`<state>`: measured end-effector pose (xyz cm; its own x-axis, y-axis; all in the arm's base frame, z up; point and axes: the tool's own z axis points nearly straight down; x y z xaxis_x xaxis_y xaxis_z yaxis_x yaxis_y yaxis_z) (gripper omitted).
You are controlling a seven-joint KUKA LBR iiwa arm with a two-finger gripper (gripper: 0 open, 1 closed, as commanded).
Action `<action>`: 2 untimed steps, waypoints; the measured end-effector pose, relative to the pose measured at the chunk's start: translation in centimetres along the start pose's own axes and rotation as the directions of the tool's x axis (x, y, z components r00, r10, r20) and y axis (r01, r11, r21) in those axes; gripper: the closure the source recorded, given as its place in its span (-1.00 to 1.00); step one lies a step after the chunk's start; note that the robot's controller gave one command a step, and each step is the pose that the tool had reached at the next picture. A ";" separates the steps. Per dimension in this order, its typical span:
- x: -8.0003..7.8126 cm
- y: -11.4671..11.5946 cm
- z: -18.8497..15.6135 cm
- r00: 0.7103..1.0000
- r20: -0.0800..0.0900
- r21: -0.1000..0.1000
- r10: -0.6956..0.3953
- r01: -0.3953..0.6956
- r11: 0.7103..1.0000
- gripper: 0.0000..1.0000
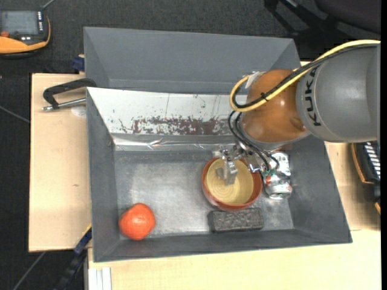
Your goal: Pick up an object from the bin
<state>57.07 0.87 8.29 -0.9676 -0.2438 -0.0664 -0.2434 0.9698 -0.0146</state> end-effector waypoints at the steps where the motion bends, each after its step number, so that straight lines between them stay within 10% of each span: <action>1: -3.1 -0.5 0.9 0.996 0.010 0.001 -0.090 0.090 0.996 1.00; 2: -1.8 -1.7 -15.4 0.996 0.023 0.005 -0.091 0.091 0.996 1.00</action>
Offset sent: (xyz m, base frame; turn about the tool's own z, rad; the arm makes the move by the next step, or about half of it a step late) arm 0.0271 0.0014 -0.0129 -0.0897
